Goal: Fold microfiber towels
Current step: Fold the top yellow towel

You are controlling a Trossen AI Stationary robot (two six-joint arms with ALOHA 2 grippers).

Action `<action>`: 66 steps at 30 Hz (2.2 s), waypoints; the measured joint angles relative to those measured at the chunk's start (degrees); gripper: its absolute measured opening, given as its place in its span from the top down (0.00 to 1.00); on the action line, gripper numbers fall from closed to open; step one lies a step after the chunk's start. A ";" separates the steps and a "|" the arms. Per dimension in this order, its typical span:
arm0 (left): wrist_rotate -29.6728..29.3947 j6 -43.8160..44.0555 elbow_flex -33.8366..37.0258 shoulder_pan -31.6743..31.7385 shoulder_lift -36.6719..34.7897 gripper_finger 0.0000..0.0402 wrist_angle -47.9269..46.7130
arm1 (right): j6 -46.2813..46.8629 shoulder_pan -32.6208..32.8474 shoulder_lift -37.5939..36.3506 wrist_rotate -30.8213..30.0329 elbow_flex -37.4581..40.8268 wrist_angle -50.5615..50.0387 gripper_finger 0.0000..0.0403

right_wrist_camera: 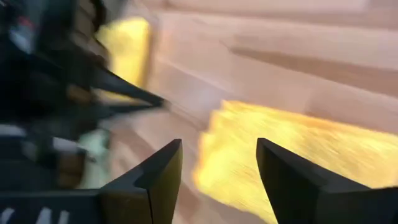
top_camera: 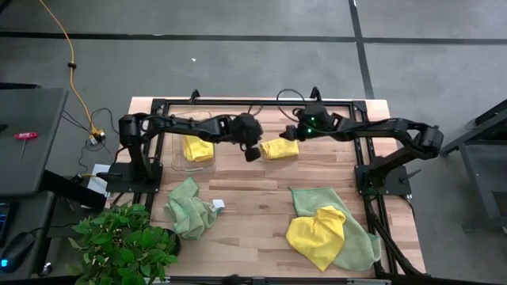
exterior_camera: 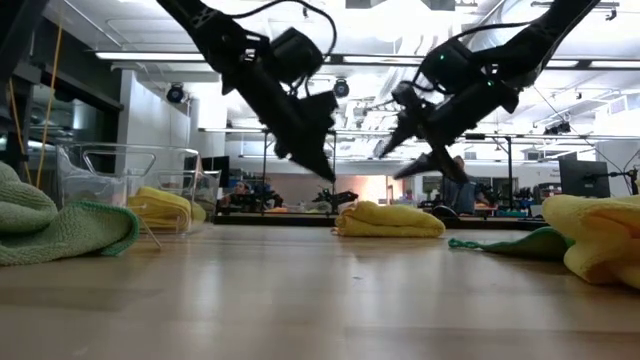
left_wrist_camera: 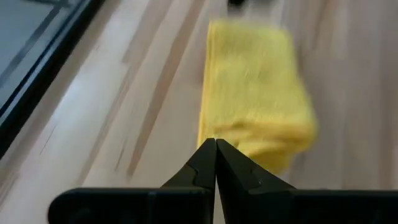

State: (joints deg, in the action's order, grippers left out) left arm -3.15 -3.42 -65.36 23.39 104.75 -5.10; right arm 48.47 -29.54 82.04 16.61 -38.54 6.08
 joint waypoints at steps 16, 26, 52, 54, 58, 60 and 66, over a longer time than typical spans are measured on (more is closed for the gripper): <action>3.71 1.31 0.04 -4.98 9.06 1.00 19.80 | -9.87 3.68 0.52 -8.66 0.00 -13.02 0.97; 0.21 0.82 0.02 -4.97 12.70 1.00 18.83 | -10.87 3.70 7.28 -7.10 0.00 -11.21 0.99; -8.54 -12.42 0.11 -2.90 3.76 1.00 3.88 | -14.00 3.28 1.72 -6.02 0.02 -11.29 1.00; -8.55 -13.59 0.06 -2.27 2.73 1.00 5.21 | -14.01 4.06 0.71 -4.33 0.02 -10.60 1.00; -8.65 -13.87 0.04 -0.07 2.92 1.00 8.13 | -13.99 7.25 1.54 -1.54 0.01 -9.88 1.00; -7.96 -11.84 0.02 0.89 3.92 1.00 7.92 | -14.01 9.36 2.95 -1.65 0.02 -10.28 1.00; -5.27 -7.22 0.02 1.66 6.15 1.00 6.64 | -11.90 13.31 6.39 -7.80 0.02 -7.60 1.00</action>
State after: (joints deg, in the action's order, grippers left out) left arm -8.42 -10.64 -65.34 25.05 110.89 1.55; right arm 36.57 -16.23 88.43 8.81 -38.52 -1.52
